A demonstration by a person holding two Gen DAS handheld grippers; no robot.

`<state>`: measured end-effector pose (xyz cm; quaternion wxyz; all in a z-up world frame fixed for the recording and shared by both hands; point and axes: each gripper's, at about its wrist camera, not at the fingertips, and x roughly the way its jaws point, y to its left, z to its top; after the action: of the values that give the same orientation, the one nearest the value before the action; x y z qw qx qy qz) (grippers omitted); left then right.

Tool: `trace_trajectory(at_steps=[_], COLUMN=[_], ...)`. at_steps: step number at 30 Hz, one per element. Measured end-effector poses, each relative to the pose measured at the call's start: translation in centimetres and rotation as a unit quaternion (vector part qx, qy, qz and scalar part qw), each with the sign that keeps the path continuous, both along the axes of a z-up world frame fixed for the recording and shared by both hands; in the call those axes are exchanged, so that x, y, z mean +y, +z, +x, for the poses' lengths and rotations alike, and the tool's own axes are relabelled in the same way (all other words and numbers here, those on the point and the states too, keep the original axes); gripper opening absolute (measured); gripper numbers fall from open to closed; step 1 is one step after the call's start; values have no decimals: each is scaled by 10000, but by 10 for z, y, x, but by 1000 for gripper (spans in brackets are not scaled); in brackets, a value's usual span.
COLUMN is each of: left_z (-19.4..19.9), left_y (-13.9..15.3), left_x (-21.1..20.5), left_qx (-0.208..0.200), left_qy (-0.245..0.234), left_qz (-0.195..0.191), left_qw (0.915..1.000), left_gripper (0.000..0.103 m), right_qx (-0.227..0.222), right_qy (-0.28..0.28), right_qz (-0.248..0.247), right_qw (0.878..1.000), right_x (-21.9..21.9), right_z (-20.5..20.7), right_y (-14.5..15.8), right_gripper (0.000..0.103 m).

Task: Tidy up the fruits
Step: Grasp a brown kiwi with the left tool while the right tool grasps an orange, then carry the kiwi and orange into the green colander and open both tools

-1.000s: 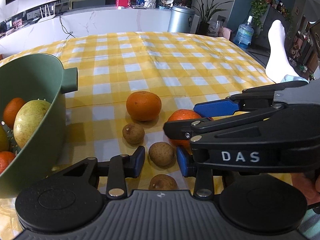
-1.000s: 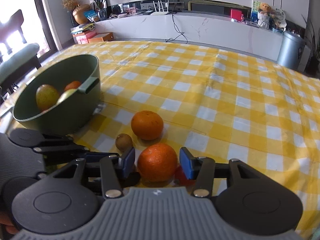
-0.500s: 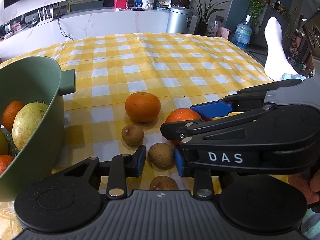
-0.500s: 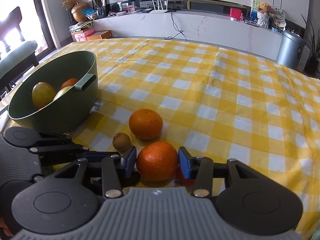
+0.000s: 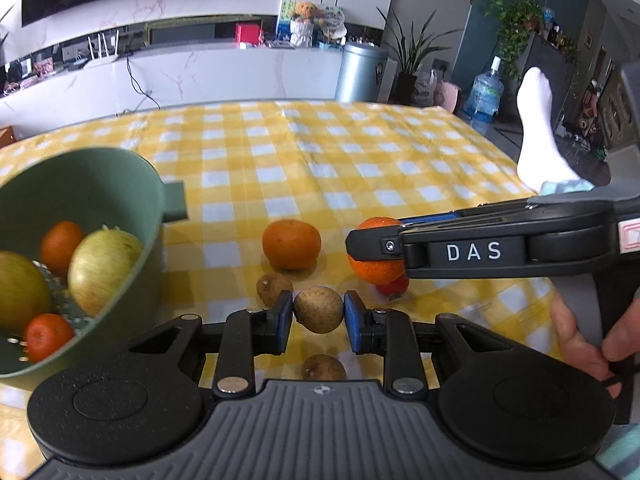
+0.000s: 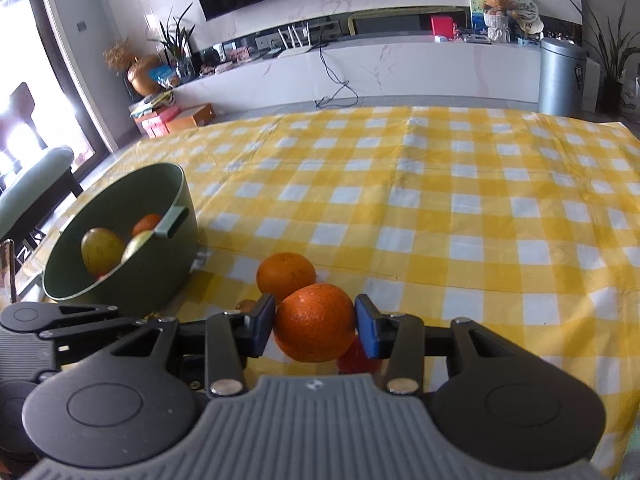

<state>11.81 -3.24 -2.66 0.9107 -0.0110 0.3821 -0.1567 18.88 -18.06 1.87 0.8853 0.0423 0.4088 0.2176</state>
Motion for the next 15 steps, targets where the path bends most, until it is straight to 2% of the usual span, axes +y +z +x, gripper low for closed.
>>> trace_trajectory(at_steps=[6,10,15], left_z=[-15,-19,-21], left_y=[28,42,51], left_x=[17,32,52], left_qx=[-214,-312,-352], left_qy=[271,506,805], left_qz=[20,-3,-50], left_qw=[9994,9982,9961], left_gripper=[30,31,31], right_qx=[-368,-401,-723], right_qy=[12,26,289], right_qz=[282,646,682], right_qw=[9989,9971,9946], right_x=[1,3,20], right_z=[-11,-17,-27], right_y=[18,28,43], right_gripper=[41,41,41])
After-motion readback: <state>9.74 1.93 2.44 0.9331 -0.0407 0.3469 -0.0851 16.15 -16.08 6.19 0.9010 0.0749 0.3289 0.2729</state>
